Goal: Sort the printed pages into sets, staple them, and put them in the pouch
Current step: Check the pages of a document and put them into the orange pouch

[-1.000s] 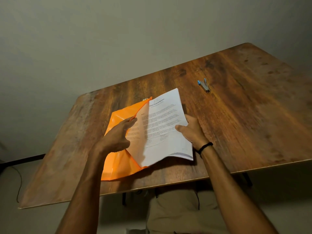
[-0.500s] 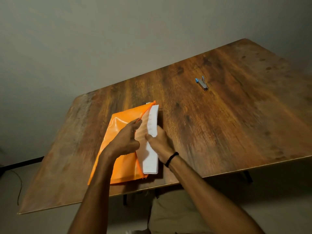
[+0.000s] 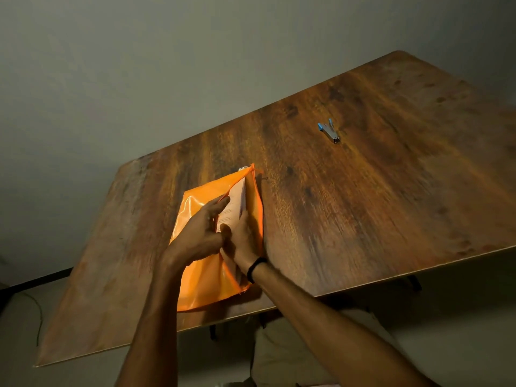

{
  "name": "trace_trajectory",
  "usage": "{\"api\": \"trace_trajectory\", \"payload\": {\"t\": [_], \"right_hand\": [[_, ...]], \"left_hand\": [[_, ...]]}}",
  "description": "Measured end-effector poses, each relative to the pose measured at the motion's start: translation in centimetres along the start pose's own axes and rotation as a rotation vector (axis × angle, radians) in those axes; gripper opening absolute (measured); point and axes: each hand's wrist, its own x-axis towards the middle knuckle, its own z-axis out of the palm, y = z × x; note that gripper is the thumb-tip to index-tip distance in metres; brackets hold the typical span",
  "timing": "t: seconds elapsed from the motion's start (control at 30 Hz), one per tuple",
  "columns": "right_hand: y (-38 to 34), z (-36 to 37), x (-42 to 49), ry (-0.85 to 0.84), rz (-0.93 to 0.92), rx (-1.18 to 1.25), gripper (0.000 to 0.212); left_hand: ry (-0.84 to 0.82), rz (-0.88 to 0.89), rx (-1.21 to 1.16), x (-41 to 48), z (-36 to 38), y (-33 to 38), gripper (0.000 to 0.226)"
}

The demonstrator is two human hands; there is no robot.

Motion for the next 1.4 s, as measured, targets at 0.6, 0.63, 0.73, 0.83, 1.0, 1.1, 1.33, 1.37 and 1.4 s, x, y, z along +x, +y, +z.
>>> {"api": "trace_trajectory", "payload": {"t": [0.6,0.63,0.73,0.83,1.0,1.1,1.33,1.37,1.4], "right_hand": [[1.2,-3.3,1.3,-0.121,0.070,-0.317,0.015],[1.4,-3.7,1.6,-0.085,0.082,-0.280,0.011],[1.5,-3.9,2.0,-0.049,0.086,-0.259,0.009],[1.3,-3.9,2.7,-0.159,0.080,-0.279,0.008],[2.0,-5.3,3.7,-0.242,0.071,-0.148,0.011],[2.8,-6.4,4.5,-0.127,0.098,-0.115,0.013],[2.9,-8.7,11.7,0.180,-0.043,-0.399,0.026],[2.7,-8.6,12.7,0.166,-0.054,-0.461,0.028],[2.6,-8.4,13.6,0.142,-0.059,-0.512,0.029]], "left_hand": [[0.011,0.016,-0.132,1.4,1.9,-0.8,0.095],[0.009,0.021,-0.137,1.4,2.0,-0.8,0.095],[0.005,0.036,-0.164,1.4,2.2,-0.7,0.093],[-0.034,0.042,-0.184,1.4,2.4,-0.7,0.096],[-0.054,0.058,-0.244,1.8,3.3,-1.5,0.093],[-0.074,0.073,-0.345,1.7,3.8,-1.5,0.082],[0.229,0.097,-0.184,7.1,2.1,-2.1,0.032],[0.281,0.120,-0.077,8.8,1.9,-2.5,0.033],[0.293,0.147,0.008,10.5,1.7,-2.8,0.035]]}}
